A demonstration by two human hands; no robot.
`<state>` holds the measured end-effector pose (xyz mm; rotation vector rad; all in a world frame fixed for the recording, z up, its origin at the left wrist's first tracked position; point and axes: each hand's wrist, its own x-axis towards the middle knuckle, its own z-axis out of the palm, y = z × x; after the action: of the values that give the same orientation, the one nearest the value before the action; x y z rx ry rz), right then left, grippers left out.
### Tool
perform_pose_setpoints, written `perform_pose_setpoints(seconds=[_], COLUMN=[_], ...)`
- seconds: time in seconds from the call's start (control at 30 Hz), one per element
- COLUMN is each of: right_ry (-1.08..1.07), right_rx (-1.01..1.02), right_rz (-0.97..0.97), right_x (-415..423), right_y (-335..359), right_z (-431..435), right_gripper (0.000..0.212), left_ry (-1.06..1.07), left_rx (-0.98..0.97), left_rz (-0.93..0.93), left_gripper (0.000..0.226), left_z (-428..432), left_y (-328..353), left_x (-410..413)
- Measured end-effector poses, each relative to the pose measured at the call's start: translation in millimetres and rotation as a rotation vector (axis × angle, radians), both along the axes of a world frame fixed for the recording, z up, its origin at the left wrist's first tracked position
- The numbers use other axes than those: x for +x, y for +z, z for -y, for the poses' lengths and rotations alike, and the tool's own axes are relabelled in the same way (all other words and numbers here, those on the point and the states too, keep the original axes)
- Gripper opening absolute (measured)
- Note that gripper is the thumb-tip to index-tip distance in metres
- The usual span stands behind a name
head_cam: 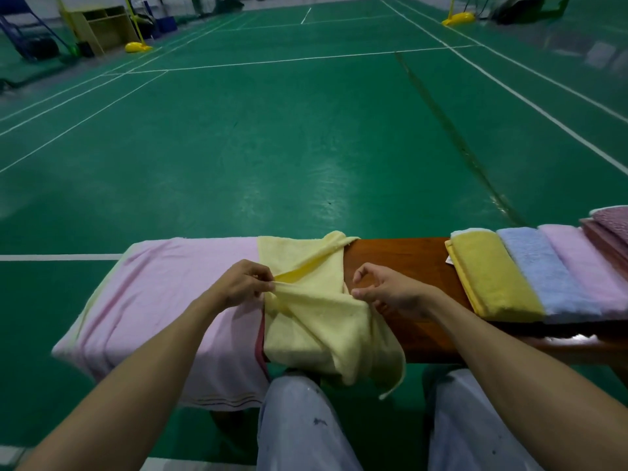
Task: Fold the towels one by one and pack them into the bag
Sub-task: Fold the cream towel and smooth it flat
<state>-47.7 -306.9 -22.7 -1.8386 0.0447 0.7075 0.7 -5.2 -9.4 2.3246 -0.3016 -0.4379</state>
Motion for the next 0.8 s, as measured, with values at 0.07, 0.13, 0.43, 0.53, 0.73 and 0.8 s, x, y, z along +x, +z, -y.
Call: perform_pose_setpoints(seconds=[0.07, 0.13, 0.43, 0.53, 0.73, 0.8], right_ry=[0.017, 0.028, 0.002, -0.035, -0.063, -0.031], right_rx=[0.001, 0.014, -0.178, -0.146, -0.210, -0.239], right_rz=[-0.036, -0.054, 0.079, 0.121, 0.202, 0.206], right_x=[3, 7, 34, 41, 58, 64], right_y=[2, 3, 0, -1, -5, -5], right_z=[2, 3, 1, -4, -12, -19], right_gripper=[0.023, 0.023, 0.021, 0.026, 0.039, 0.038], left_ry=[0.007, 0.003, 0.042, 0.066, 0.133, 0.146], left_rx=[0.036, 0.081, 0.151, 0.170, 0.235, 0.256], left_rz=[0.023, 0.038, 0.067, 0.086, 0.113, 0.116], left_gripper=[0.022, 0.021, 0.022, 0.016, 0.013, 0.012], left_z=[-8, -15, -39, -44, -69, -77], left_y=[1, 1, 1, 1, 1, -1], left_x=[2, 5, 8, 11, 13, 12])
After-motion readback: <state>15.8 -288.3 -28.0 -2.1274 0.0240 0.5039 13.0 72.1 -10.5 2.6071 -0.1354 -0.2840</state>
